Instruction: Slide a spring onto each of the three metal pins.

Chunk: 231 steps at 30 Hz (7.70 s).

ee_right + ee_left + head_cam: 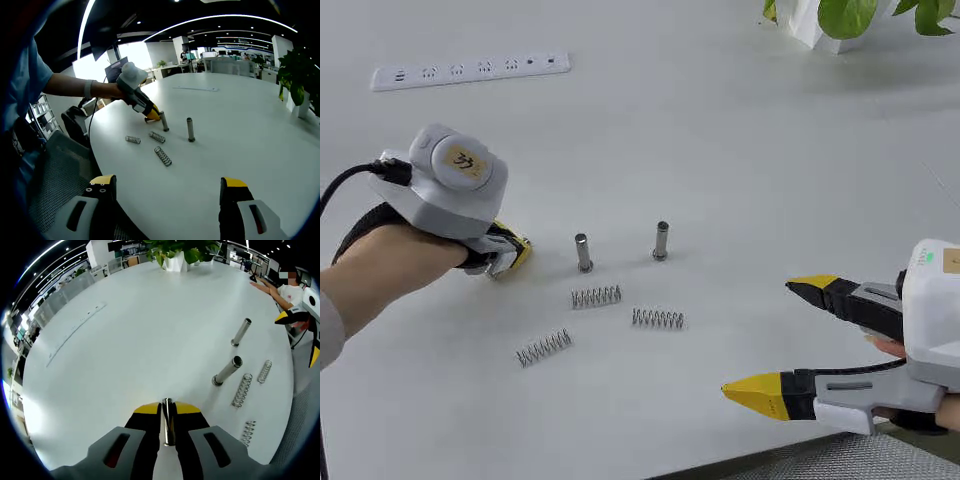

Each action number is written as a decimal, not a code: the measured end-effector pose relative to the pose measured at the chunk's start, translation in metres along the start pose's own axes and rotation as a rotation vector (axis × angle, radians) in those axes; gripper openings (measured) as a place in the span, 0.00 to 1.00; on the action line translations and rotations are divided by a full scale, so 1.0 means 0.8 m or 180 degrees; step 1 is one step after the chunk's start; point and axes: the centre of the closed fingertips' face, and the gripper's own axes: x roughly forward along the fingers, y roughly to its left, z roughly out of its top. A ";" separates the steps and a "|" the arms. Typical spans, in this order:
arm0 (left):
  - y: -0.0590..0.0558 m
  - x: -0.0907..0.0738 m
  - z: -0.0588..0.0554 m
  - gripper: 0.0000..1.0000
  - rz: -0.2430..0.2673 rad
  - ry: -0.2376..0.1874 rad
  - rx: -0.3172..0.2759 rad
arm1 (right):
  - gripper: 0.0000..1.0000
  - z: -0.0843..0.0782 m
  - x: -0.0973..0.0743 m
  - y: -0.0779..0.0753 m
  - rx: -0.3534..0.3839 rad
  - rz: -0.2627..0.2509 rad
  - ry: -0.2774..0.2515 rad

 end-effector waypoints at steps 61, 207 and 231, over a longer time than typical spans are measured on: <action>0.000 -0.054 -0.011 0.05 0.0026 -0.0407 -0.0505 | 0.83 -0.002 0.006 0.011 -0.0027 0.0082 -0.0017; -0.032 -0.089 -0.034 0.99 -0.0048 -0.0968 -0.0593 | 0.99 0.012 0.007 0.000 -0.0236 -0.0023 0.0039; -0.089 -0.116 -0.065 0.89 -0.0430 -0.1117 -0.0384 | 0.99 0.020 0.012 0.005 -0.0382 0.0064 0.0093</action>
